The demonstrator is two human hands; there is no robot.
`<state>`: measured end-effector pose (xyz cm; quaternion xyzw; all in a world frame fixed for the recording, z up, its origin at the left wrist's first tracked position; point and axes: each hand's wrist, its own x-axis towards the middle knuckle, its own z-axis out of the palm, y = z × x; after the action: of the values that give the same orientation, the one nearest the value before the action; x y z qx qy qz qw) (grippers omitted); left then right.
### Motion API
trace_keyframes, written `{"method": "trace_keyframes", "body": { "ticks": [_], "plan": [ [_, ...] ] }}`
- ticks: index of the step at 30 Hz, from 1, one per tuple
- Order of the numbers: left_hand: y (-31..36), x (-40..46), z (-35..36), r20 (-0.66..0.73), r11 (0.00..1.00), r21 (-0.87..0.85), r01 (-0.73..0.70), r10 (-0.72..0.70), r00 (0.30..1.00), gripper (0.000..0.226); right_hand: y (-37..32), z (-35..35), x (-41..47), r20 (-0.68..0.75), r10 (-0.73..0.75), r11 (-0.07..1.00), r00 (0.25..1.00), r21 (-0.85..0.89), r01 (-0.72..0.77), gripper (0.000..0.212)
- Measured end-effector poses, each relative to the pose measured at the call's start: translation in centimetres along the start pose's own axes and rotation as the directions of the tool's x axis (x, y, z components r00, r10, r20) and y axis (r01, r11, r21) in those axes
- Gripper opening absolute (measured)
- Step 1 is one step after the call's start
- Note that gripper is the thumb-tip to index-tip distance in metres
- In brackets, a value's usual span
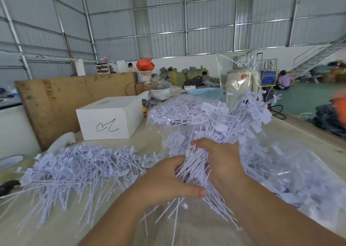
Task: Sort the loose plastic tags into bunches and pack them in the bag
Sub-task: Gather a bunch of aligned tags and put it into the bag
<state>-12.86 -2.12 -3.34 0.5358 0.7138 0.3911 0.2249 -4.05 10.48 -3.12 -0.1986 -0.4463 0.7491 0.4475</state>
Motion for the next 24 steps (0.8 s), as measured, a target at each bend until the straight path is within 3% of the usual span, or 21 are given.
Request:
{"method": "trace_keyframes", "body": {
  "ticks": [9, 14, 19, 24],
  "plan": [
    [0.1, 0.5, 2.1, -0.206, 0.994, 0.081, 0.071, -0.053, 0.977, 0.016, 2.4, 0.8, -0.7, -0.07, -0.042, 0.999, 0.997, 0.027, 0.044, 0.068],
    [0.5, 0.8, 2.6, -0.322, 0.989, 0.136, 0.052, -0.005, 0.947, 0.017, 2.6, 1.0, -0.8, -0.064, -0.021, 0.999, 0.998, -0.032, 0.019, 0.075],
    [0.3, 0.7, 2.2, -0.409, 0.986, 0.146, 0.084, -0.017, 0.912, 0.034, 2.9, 1.2, -1.3, -0.02, -0.033, 0.995, 0.999, -0.098, 0.03, 0.069],
    [-0.6, 0.9, 1.7, -0.463, 0.972, 0.22, 0.078, 0.034, 0.886, 0.021, 3.4, 1.5, -1.6, 0.099, 0.02, 0.998, 0.995, -0.054, -0.015, 0.053]
  ]
}}
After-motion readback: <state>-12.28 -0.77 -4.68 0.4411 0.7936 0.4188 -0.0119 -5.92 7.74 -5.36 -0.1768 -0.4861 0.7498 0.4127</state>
